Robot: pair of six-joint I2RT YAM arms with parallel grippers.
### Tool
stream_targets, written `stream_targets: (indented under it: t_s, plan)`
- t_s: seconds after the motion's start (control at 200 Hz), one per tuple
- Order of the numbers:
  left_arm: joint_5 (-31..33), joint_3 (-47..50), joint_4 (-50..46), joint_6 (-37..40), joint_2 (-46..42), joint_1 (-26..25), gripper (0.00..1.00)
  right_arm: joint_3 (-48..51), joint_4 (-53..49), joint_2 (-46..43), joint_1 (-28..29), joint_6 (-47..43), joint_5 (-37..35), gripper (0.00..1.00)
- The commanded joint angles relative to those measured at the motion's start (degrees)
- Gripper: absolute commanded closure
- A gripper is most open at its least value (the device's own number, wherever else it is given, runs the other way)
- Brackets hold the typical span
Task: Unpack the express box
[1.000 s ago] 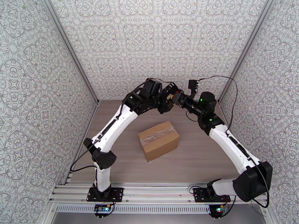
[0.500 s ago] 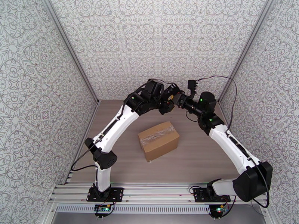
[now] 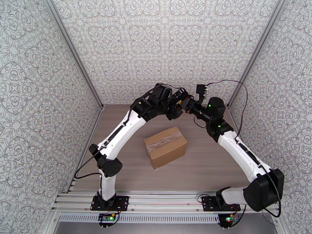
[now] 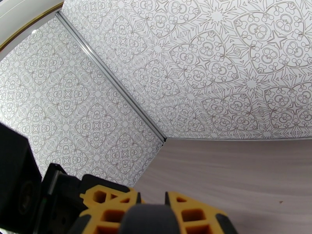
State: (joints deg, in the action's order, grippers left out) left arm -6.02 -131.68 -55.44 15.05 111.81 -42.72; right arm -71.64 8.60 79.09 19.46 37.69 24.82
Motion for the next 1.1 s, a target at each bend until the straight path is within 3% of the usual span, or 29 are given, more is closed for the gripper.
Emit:
stream_targets:
  t_s: [0.0,0.15,0.51,0.82,0.975,1.095]
  plan:
    - [-2.8,4.8,2.5,-0.1,-3.3,1.2,0.52,-0.6,0.7,-1.8,0.2,-0.9,-1.5,0.95]
    - [-2.6,9.6,5.7,-0.1,-6.0,1.8,0.50,-0.9,0.5,-1.7,0.3,-0.6,-1.5,0.95]
    - [-5.7,11.5,9.7,0.3,-6.7,1.6,0.60,-0.3,1.8,-0.8,0.2,1.2,0.1,0.95]
    - [-8.7,11.3,10.3,0.4,-5.0,2.1,0.62,0.2,3.1,-0.5,0.2,2.1,0.9,0.95]
    - [-11.2,10.5,11.3,-0.2,-3.9,2.2,0.54,1.2,4.3,-0.3,0.3,2.9,0.5,0.95]
    - [-11.6,10.2,11.1,-0.2,-3.4,2.1,0.55,1.4,4.1,-0.6,0.2,2.4,0.0,0.95]
